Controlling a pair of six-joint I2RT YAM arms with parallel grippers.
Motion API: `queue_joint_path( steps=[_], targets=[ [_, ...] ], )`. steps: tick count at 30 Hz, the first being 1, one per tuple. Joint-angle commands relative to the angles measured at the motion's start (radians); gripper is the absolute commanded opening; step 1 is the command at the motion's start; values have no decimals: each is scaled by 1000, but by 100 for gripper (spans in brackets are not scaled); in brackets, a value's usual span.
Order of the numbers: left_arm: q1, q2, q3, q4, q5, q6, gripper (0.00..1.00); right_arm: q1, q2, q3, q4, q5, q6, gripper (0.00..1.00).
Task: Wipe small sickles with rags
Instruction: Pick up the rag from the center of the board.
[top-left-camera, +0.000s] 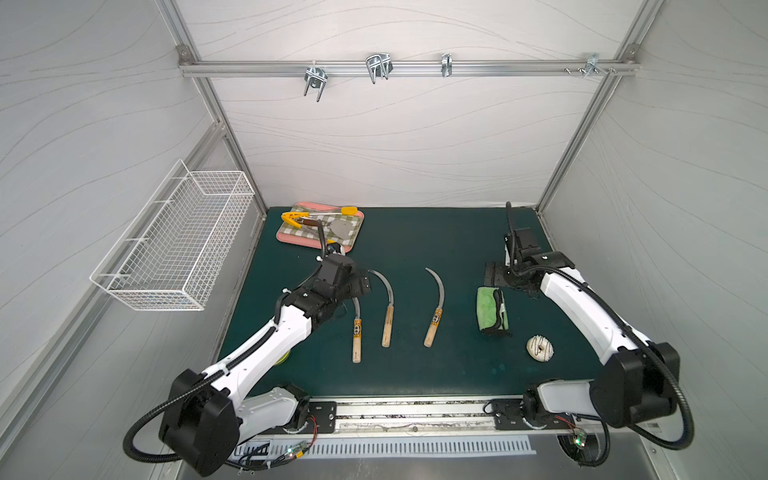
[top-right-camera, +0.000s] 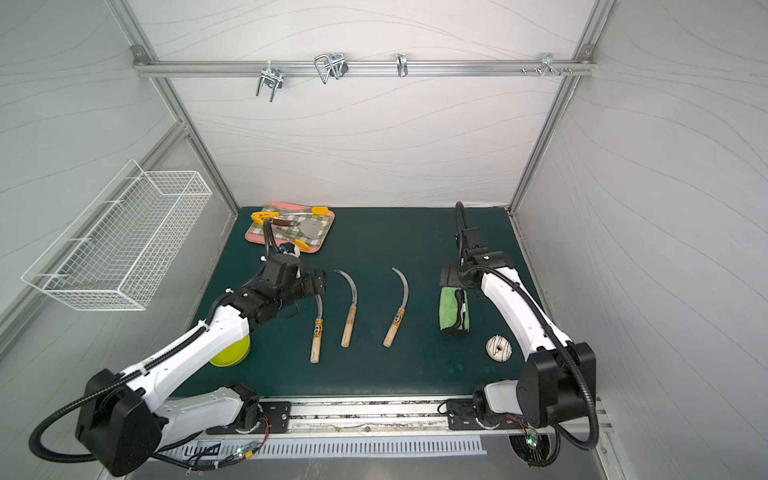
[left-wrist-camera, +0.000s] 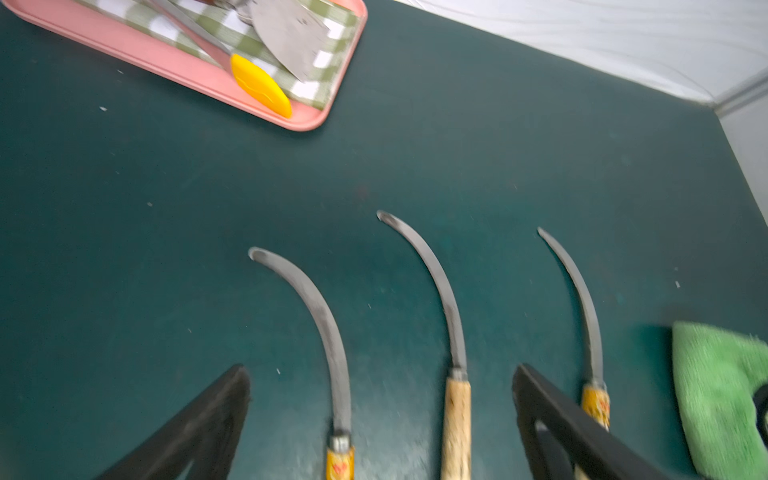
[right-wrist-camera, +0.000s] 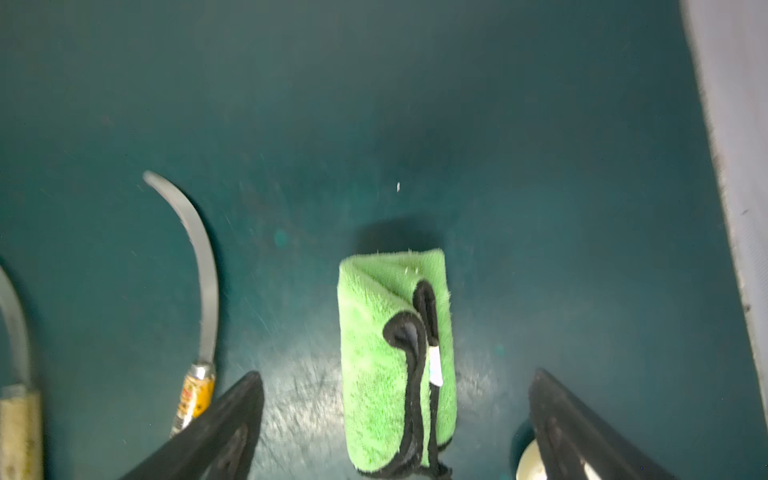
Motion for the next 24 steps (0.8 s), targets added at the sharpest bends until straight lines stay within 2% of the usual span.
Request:
queue_joint_path(
  steps=[1, 6, 24],
  targets=[
    [-85, -48, -23, -19, -125, -58, 100, -18, 65, -14, -77, -83, -3, 99],
    [-172, -43, 1, -64, -230, -46, 100, -61, 152, -34, -68, -151, -32, 99],
    [-243, 48, 30, -51, -244, -67, 100, -118, 333, -84, 29, -263, -59, 95]
  ],
)
